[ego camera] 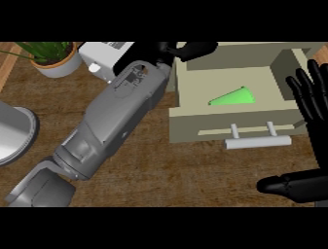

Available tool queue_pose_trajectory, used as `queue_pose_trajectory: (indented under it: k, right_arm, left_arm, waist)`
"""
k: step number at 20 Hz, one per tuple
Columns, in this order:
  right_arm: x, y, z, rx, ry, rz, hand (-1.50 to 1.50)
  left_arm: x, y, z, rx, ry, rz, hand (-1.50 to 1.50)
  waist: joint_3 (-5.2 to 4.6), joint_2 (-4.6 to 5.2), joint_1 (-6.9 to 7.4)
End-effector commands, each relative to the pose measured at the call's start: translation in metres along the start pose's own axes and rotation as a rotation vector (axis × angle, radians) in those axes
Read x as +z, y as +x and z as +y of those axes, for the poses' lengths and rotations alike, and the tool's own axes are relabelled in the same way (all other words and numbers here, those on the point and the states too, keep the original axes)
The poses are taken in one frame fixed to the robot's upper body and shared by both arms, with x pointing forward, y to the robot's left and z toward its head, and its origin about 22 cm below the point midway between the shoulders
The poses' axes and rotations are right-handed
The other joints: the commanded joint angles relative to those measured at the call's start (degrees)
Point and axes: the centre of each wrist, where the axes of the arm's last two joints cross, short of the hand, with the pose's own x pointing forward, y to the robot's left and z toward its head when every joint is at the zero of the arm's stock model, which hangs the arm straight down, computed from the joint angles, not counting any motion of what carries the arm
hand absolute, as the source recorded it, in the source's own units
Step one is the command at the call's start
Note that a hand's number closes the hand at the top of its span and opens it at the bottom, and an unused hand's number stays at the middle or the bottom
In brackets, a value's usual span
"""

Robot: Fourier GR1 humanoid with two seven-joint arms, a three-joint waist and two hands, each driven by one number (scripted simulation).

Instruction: Pick up the cup, place it into the drawer and close the drawer

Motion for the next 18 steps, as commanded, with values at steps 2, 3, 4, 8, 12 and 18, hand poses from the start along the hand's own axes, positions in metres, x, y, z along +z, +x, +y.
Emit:
queue_pose_trajectory:
  k: [2,3,4,8,12,18]
  right_arm:
    - [-0.004,0.000,0.012,-0.020,0.023,-0.027,-1.50]
    - [-0.004,-0.003,0.006,-0.007,0.020,-0.017,-1.50]
    - [0.000,-0.003,0.000,-0.021,0.016,-0.014,-1.50]
    - [0.005,0.002,0.010,-0.023,0.049,-0.018,-1.50]
    - [-0.004,-0.005,0.010,-0.036,0.043,-0.028,-1.50]
    - [-0.006,0.001,0.010,-0.085,0.060,-0.044,-1.50]
  left_arm:
    - [-0.007,0.003,-0.006,-0.061,-0.016,0.014,1.50]
    - [-0.007,0.003,-0.007,-0.062,-0.015,0.018,1.50]
    - [0.003,-0.016,0.000,-0.063,-0.031,0.029,1.50]
    - [0.002,-0.010,-0.010,-0.171,-0.019,0.054,1.50]
    - [0.007,-0.016,-0.013,-0.236,-0.044,0.057,-1.50]
    - [0.013,-0.019,-0.015,-0.145,-0.025,0.044,-1.50]
  waist:
    - [0.03,0.40,-1.47]
    - [0.04,0.47,-1.64]
    - [0.04,0.44,-1.56]
    - [0.07,0.30,-2.87]
    - [0.08,0.60,-2.72]
    - [0.04,0.84,-3.21]
